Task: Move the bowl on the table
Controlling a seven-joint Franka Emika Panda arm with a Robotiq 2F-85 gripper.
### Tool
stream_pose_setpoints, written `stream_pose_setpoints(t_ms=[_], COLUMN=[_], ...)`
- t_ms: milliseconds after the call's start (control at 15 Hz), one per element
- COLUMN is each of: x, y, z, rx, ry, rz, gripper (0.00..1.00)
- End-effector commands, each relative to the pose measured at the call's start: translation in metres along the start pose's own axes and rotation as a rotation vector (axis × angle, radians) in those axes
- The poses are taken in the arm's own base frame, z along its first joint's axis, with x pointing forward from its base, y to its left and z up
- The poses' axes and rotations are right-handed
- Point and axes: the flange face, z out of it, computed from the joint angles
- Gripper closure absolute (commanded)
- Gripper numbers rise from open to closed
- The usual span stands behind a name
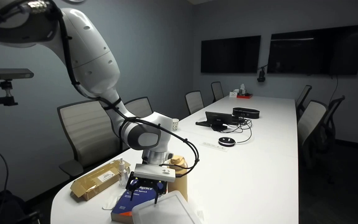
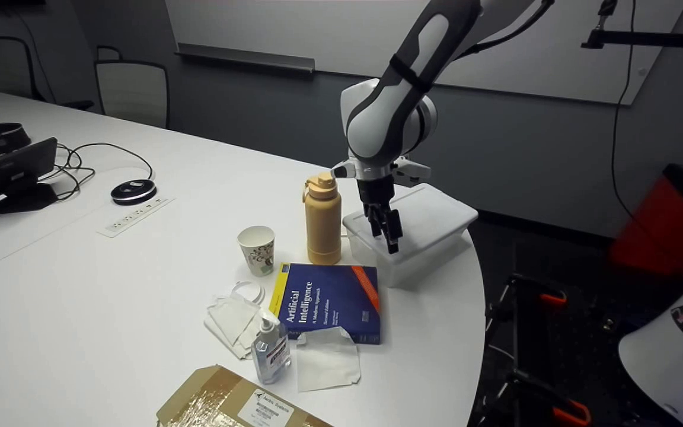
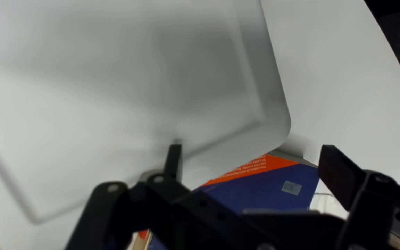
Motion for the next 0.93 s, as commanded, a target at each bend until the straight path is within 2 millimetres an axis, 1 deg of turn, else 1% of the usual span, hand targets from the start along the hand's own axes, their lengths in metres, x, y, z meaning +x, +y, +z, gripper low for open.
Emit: stream_pose_setpoints(t_ms=[0, 200, 400, 600, 867], x=[0.005, 0.010, 0.013, 0.014, 0.018], y=[-0.006, -0.010, -0.022, -0.039, -0.068], z=[-0.030, -0.048, -0.071, -0.097, -0.134], rx=[-0.019, -0.023, 0.007, 0.068, 0.121], ry=[-0.017, -0.026, -0.058, -0.096, -0.120], rz=[0.039, 0.055, 0.098, 0.164, 0.252], gripper=[0.00, 0.00, 0.00, 0.00, 0.00])
